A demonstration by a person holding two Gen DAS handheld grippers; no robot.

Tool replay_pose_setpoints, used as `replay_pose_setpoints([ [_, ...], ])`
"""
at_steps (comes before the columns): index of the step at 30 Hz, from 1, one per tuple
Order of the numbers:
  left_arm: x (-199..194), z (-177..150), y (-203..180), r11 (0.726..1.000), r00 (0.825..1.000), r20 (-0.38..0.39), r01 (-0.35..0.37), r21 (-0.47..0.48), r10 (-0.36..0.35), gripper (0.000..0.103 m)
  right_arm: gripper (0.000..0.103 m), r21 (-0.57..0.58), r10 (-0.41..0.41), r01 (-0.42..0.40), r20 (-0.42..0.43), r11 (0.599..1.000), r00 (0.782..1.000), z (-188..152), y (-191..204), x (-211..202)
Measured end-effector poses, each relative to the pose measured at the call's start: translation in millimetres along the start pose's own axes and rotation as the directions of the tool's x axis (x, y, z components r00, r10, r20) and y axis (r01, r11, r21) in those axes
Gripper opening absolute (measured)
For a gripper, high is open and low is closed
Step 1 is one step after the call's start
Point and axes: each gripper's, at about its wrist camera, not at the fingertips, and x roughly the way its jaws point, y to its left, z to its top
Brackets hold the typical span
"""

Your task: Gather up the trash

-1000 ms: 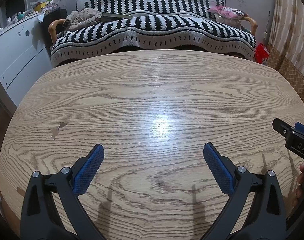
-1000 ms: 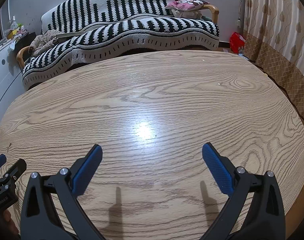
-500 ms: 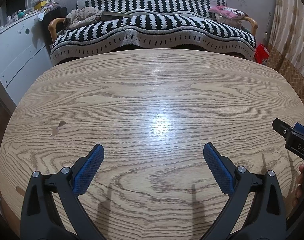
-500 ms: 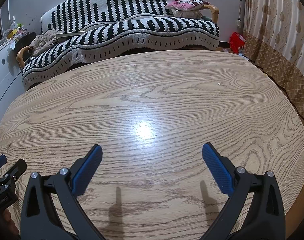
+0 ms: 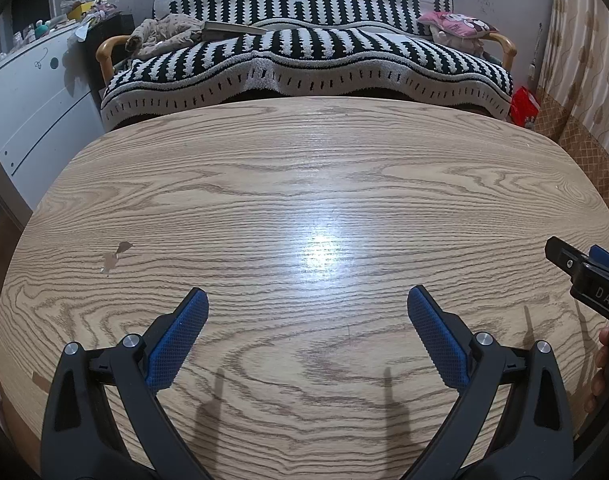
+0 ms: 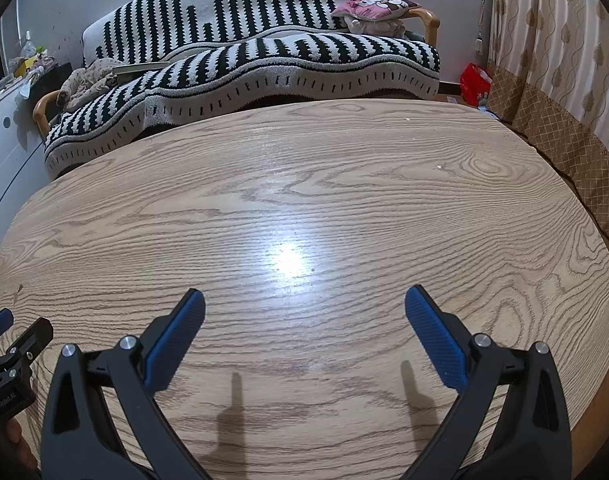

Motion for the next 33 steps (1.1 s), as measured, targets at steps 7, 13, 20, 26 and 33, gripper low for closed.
replay_pose_setpoints([
  [7,1,0,4,1.0,1.0,0.004,-0.003,-0.026,0.003,0.097,0.097,0.0,0.001,-0.001,0.0,1.0,1.0,0,0,0],
  [13,-4,-1,4,1.0,0.999,0.032,0.003,-0.02,-0.003,0.097,0.097,-0.003,0.002,-0.002,-0.005,1.0,1.0,0,0,0],
  [20,-7,-4,2,0.995,0.995,0.026,0.099,-0.017,-0.099,0.097,0.097,-0.009,0.004,-0.004,-0.008,1.0,1.0,1,1,1],
  [26,-5,-2,-5,1.0,0.999,0.038,-0.014,0.002,0.013,0.097,0.097,-0.01,0.006,-0.006,-0.012,1.0,1.0,1,-2,1],
  [33,-8,-1,-5,0.999,0.999,0.049,-0.024,0.028,0.022,0.097,0.097,-0.007,0.008,-0.008,-0.011,1.0,1.0,1,-4,2],
])
